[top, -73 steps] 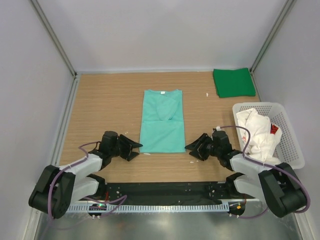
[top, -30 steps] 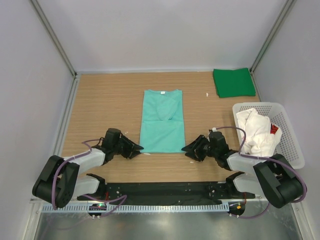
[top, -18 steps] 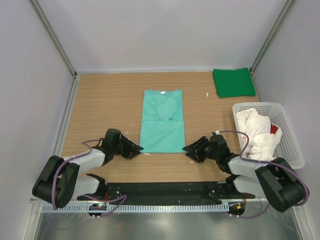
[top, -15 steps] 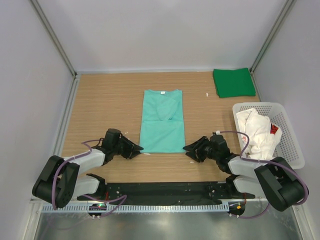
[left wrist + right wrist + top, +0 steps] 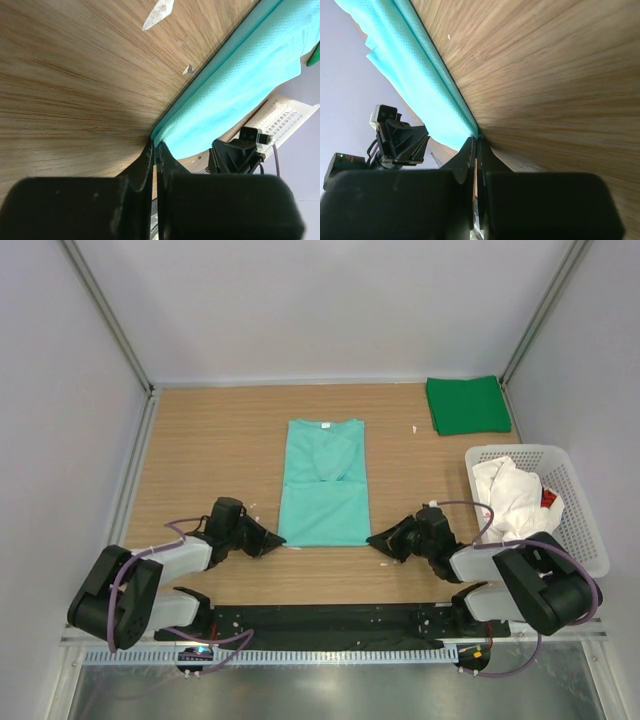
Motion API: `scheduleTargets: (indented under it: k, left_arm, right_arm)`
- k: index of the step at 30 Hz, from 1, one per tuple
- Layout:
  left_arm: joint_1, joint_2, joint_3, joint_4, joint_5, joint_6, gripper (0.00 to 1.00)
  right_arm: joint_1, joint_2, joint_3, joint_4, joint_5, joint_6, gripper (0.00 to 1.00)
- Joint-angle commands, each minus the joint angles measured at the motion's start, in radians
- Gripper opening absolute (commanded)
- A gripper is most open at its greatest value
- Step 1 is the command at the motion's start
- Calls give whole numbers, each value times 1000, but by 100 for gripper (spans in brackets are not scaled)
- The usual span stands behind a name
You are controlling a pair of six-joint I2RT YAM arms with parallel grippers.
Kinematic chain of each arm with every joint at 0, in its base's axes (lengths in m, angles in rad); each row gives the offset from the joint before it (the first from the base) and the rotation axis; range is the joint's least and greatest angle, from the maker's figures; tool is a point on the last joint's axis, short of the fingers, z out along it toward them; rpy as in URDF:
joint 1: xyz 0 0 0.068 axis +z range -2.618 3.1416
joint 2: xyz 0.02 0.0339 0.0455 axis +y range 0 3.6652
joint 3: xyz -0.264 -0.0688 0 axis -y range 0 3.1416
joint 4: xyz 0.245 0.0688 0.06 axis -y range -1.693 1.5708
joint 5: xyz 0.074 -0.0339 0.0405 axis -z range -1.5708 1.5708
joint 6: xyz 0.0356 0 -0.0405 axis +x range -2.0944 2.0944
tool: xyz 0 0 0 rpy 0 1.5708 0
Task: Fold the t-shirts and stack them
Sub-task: Fold the tshirt
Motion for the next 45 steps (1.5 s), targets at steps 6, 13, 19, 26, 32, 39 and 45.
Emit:
scheduleTargets:
  k: [6, 13, 19, 26, 32, 39, 45]
  left_arm:
    - [-4, -58, 67, -157, -50, 163, 0]
    - [-4, -181, 87, -276, -33, 196, 0]
    - [-35, -328, 80, -403, -13, 188, 0]
    - [-81, -642, 67, -657, 14, 124, 0]
    - [-81, -947, 84, -959, 36, 39, 0]
    - [-81, -1097, 152, -1199, 28, -2, 0]
    - [-81, -987, 182, -1149, 33, 37, 0]
  right_arm:
    - [3, -63, 71, -336, 20, -200, 1]
    - [3, -167, 148, -516, -43, -312, 2]
    - [5, -221, 156, -615, -140, -349, 1]
    - [40, -365, 175, -835, -233, -421, 2]
    - [77, -537, 182, -1063, -289, -437, 1]
    - [98, -670, 227, -1301, -330, -454, 2]
    - [98, -681, 265, -1312, -348, -432, 1]
